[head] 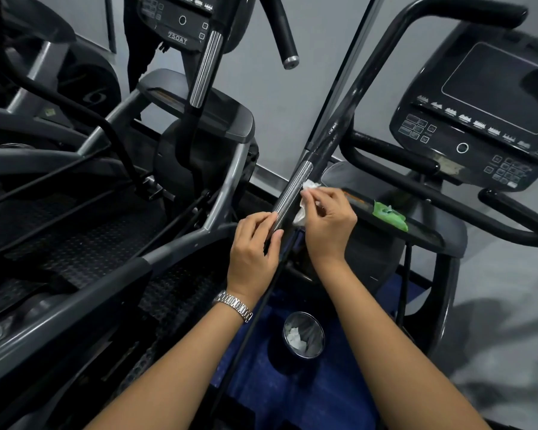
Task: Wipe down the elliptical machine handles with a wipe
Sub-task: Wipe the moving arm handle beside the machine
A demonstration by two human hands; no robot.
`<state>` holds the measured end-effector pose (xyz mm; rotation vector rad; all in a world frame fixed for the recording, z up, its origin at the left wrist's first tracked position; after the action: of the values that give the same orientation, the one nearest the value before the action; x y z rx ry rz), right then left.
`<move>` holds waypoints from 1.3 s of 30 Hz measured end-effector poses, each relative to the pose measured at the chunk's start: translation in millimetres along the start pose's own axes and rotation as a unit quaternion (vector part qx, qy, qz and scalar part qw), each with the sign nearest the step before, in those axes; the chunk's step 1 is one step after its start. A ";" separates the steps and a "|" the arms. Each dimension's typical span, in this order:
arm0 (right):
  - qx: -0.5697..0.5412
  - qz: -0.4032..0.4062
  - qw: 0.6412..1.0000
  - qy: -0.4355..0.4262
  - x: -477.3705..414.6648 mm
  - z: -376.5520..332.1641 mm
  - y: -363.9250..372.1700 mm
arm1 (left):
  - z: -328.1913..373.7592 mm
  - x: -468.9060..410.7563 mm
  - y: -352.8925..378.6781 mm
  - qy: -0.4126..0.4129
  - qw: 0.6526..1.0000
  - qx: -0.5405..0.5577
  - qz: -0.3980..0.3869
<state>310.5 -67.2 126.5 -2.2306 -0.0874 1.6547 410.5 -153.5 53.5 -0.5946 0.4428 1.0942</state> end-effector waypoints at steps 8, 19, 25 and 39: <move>0.024 -0.098 0.980 -0.172 22.2 -16.6 2.8 | 0.4 -1.1 -2.0 0.007 1.000 0.008 0.005; 0.035 -0.189 0.944 -0.270 4.3 -12.8 2.0 | -0.4 -0.9 -1.7 0.014 1.000 0.009 0.009; 0.058 -0.158 0.959 -0.228 -7.2 -13.1 5.7 | -1.7 0.5 -0.7 0.013 1.000 0.011 0.009; 0.059 -0.207 0.943 -0.255 1.6 -24.9 8.9 | -0.5 -1.9 -2.6 0.018 1.000 0.014 0.010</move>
<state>332.9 -81.3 128.4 -1.5107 -0.5346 1.8773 412.1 -156.0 54.9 -0.5876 0.4957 1.0962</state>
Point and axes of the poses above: each hand's wrist, its own x-axis away from the middle knuckle, its own y-axis out of the palm, z = x × y, the point moved 5 cm from there along -x, towards the middle knuckle, and after that the axes turned 10 degrees about -y, right-handed, at the moved point
